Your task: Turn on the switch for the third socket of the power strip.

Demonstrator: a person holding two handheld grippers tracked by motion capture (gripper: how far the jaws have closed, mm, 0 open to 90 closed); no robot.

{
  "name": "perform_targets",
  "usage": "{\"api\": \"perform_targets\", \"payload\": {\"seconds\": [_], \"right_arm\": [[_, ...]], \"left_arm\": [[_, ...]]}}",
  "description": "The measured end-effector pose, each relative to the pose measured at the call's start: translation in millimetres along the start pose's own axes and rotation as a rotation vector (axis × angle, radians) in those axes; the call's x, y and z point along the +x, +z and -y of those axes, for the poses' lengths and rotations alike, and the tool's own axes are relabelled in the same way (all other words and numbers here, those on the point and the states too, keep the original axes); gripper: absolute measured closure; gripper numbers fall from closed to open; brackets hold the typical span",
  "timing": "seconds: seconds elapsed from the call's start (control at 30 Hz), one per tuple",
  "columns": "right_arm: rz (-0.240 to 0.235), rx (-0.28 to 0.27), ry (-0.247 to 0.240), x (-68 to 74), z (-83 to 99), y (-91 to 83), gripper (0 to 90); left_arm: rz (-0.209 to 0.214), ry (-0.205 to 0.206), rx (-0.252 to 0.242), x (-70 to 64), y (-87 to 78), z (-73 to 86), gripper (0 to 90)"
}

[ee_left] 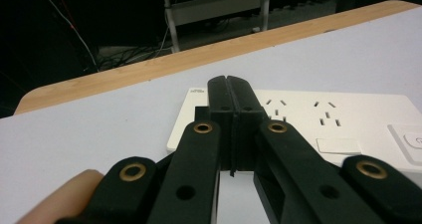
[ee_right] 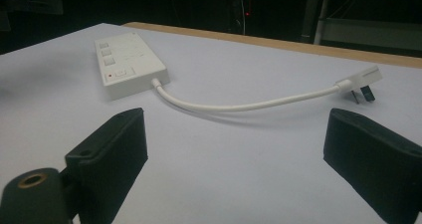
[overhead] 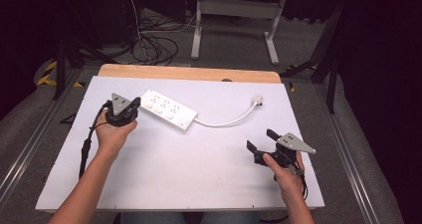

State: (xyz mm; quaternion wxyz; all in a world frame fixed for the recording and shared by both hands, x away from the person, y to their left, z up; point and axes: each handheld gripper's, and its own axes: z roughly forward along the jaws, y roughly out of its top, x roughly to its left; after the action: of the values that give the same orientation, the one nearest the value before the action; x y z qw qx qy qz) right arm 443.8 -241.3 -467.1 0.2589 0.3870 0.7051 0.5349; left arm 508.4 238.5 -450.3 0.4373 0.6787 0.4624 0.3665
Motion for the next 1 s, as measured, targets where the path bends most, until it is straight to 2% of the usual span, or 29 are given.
{"api": "perform_targets", "payload": {"seconds": [0.13, 0.23, 0.63, 0.8, 0.9, 1.0], "right_arm": [[-0.001, 0.006, -0.005, 0.1, 0.7, 1.2, 10.5], [-0.003, 0.005, -0.004, 0.6, 0.7, 1.4, 10.6], [-0.013, 0.017, -0.005, 0.3, 2.1, 4.5, 10.6], [-0.014, 0.016, -0.003, 0.9, 2.1, 3.7, 10.6], [-0.015, 0.016, -0.006, 0.7, 2.3, 3.8, 10.6], [-0.015, 0.018, -0.004, 0.6, 2.7, 3.9, 10.6]], "left_arm": [[0.003, 0.018, 0.014, -2.0, 4.2, -1.4, 89.8], [0.004, 0.016, 0.026, -1.9, 8.3, -1.4, 89.8], [0.011, 0.042, 0.038, -4.1, 21.4, -8.6, 89.8], [0.028, 0.051, 0.078, -5.4, 29.9, -11.2, 89.8], [0.027, 0.075, 0.106, -8.0, 36.1, -11.8, 89.8], [0.03, 0.071, 0.126, -9.7, 42.4, -9.8, 89.8]]}}
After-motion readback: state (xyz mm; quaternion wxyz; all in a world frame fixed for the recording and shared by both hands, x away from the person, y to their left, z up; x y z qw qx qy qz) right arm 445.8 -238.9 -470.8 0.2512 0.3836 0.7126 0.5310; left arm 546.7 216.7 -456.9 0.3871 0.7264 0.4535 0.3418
